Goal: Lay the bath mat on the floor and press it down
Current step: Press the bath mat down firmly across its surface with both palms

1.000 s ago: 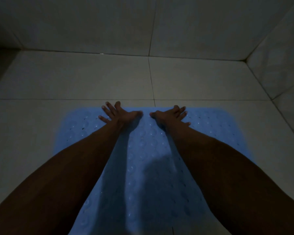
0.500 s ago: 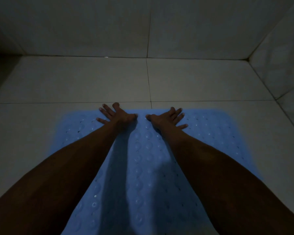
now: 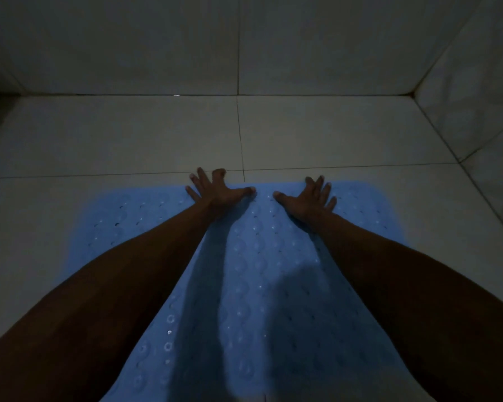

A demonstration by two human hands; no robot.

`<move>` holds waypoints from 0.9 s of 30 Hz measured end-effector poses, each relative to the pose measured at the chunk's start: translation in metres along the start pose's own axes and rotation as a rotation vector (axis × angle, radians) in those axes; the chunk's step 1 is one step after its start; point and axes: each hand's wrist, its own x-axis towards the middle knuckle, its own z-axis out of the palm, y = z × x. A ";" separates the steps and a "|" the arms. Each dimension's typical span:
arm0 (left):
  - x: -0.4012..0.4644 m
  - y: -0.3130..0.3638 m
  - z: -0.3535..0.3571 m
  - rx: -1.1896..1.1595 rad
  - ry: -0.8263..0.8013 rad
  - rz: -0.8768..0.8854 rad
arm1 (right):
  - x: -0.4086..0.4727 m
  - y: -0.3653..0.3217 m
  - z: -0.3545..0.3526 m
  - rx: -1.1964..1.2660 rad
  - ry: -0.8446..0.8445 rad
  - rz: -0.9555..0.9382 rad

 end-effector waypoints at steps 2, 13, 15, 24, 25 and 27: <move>0.000 0.000 0.004 0.008 0.002 -0.019 | 0.001 0.000 0.000 0.019 0.006 -0.007; 0.001 0.006 0.003 0.032 -0.033 -0.069 | 0.009 -0.018 -0.005 0.111 -0.016 0.118; 0.003 0.006 0.003 0.024 -0.036 -0.076 | 0.009 -0.028 -0.008 0.120 -0.012 0.156; -0.001 0.019 0.010 0.030 0.130 -0.138 | 0.009 -0.025 -0.002 0.158 0.005 0.129; -0.002 0.021 0.009 0.041 0.136 -0.150 | 0.008 -0.019 0.001 0.149 0.005 0.097; -0.001 0.024 0.009 0.042 0.125 -0.169 | 0.007 -0.007 -0.001 0.144 -0.017 0.026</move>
